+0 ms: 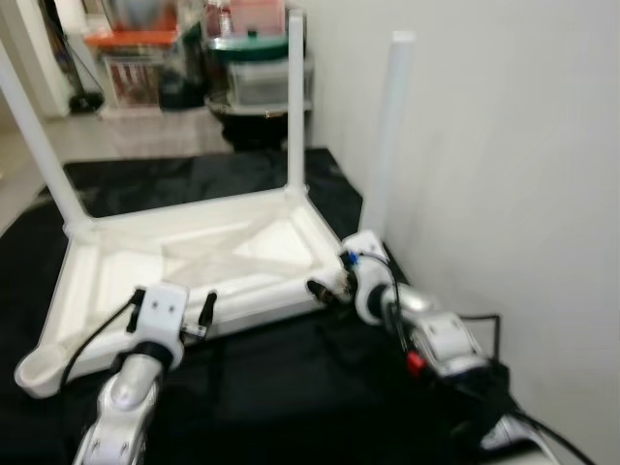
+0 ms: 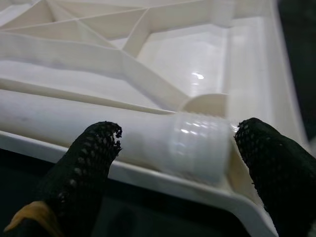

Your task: Building children table

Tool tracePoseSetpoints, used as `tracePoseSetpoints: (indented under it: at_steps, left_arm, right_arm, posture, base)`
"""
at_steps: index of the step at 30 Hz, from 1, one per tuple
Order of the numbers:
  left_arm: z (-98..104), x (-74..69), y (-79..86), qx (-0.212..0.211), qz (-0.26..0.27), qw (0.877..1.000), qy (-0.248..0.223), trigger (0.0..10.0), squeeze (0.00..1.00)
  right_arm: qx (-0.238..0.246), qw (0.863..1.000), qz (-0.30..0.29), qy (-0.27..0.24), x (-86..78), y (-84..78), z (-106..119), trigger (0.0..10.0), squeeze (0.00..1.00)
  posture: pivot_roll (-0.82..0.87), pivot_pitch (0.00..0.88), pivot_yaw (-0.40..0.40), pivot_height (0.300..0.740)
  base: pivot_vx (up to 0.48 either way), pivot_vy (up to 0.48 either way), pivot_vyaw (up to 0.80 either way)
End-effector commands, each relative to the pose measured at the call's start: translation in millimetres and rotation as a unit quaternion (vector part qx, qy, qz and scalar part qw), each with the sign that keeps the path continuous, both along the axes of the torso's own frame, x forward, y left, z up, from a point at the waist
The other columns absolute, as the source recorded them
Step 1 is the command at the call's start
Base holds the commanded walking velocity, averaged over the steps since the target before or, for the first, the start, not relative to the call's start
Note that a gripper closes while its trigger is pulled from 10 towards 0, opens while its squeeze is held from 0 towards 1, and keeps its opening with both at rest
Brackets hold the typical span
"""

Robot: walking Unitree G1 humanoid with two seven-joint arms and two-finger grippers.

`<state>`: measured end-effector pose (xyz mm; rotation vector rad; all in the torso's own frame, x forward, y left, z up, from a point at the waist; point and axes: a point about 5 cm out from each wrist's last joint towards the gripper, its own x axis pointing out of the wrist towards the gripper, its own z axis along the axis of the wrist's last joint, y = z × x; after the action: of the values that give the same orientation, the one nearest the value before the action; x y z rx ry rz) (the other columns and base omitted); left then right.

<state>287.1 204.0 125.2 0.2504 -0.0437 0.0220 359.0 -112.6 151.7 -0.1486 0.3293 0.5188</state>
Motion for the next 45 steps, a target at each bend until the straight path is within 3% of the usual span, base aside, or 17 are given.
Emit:
tracePoseSetpoints:
  at_steps: [1,11,14,16,19,21,26,30,45]
  left_arm:
    - [-5.2,-2.1,3.1,0.0,0.008,1.0,0.014,10.0,0.0]
    - [-3.8,-2.6,2.6,0.008,0.007,1.0,0.014,10.0,0.0]
    - [-2.6,-3.7,6.1,0.01,0.013,1.0,0.012,10.0,0.0]
    - [-4.2,-5.7,8.3,0.009,0.018,1.0,0.014,10.0,0.0]
    - [-5.6,-6.1,6.1,0.009,0.015,1.0,0.016,10.0,0.0]
    - [-6.3,-5.5,3.1,0.008,0.011,1.0,0.017,10.0,0.0]
    - [-5.7,-3.4,3.8,0.008,0.012,1.0,0.016,10.0,0.0]
    - [-6.6,-1.2,3.1,0.011,0.007,1.0,0.018,10.0,0.0]
    - [-6.0,-4.1,6.5,0.012,0.012,1.0,0.016,10.0,0.0]
  right_arm:
    - [-0.014,1.0,-0.009,-0.003,4.2,-0.5,-1.3,10.0,0.0]
    - [-0.034,0.998,-0.036,0.035,15.2,4.1,-11.1,10.0,0.0]
    - [-0.039,0.998,-0.041,0.019,18.3,3.5,-4.0,10.0,0.0]
    - [-0.031,0.998,-0.05,-0.015,21.8,-4.2,18.7,10.0,0.0]
    - [-0.034,0.998,-0.059,-0.015,20.6,-11.9,21.1,10.0,0.0]
    - [-0.04,0.997,-0.07,0.0,13.9,-23.5,17.1,10.0,0.0]
    - [-0.033,0.997,-0.062,0.028,-1.0,-28.7,4.9,10.0,0.0]
    - [-0.017,0.994,-0.072,0.085,-11.7,-28.9,-24.7,10.0,0.0]
    - [0.05,0.99,-0.098,0.091,-0.5,-19.0,-18.9,10.0,0.0]
  posture:
    - [0.09,0.0,-0.056,0.74]
    - [0.11,0.0,-0.065,0.74]
    - [0.11,0.0,-0.072,0.74]
    - [0.11,0.0,-0.069,0.74]
    - [0.09,0.0,-0.067,0.74]
    - [0.09,0.0,-0.065,0.74]
    - [0.08,0.0,-0.063,0.74]
    - [0.06,0.0,-0.046,0.74]
    - [0.09,0.0,-0.056,0.74]
  base:
    - [0.0,0.0,0.0]
    - [0.0,0.0,0.0]
    - [0.0,0.0,0.0]
    - [0.0,0.0,0.0]
    - [0.0,0.0,0.0]
    - [0.0,0.0,0.0]
    - [0.0,0.0,0.0]
    - [0.0,0.0,0.0]
    - [0.0,0.0,0.0]
